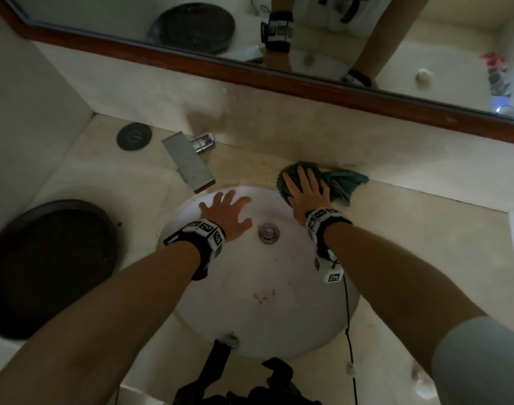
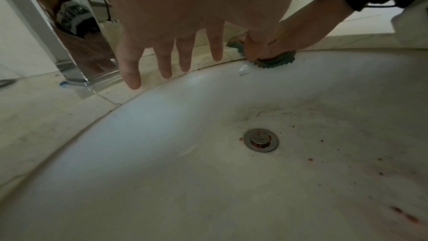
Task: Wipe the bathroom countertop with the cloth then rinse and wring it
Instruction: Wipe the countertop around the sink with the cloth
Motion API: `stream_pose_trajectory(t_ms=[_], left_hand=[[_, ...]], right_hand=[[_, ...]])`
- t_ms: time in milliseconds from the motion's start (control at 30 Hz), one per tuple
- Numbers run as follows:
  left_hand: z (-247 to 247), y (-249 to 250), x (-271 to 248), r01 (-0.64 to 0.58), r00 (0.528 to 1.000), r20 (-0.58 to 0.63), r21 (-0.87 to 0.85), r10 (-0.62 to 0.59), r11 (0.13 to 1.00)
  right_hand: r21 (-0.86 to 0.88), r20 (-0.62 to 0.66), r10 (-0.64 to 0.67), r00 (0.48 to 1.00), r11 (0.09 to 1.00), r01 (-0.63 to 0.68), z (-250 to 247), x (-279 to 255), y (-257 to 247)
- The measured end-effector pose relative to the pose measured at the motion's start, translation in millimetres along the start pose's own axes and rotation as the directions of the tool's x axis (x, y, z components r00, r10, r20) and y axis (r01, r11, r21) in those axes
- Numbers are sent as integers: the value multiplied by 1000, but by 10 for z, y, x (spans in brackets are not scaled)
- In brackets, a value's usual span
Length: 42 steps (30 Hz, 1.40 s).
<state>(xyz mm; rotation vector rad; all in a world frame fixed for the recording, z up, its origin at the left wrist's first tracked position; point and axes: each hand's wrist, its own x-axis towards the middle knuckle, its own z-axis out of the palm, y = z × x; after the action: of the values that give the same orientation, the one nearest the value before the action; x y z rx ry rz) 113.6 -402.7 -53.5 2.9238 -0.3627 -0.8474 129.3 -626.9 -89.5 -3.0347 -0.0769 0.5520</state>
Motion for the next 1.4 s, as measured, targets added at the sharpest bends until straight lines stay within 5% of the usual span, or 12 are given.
stream_pose_trajectory(t_ms=[467,700,1400], left_hand=[[-85,314,-268,-136,990,-15,36,137,990],[-17,385,-340,-189,982,5,35,189,981],[14,-290,-225,77,995,-64,-27,-78,997]], right_hand=[[40,39,357,933,933,-358,423,-1284,635],[76,33,411,911,908,-413,537,-1493,621],[39,24,130,991,991,-131,72,-233,197]])
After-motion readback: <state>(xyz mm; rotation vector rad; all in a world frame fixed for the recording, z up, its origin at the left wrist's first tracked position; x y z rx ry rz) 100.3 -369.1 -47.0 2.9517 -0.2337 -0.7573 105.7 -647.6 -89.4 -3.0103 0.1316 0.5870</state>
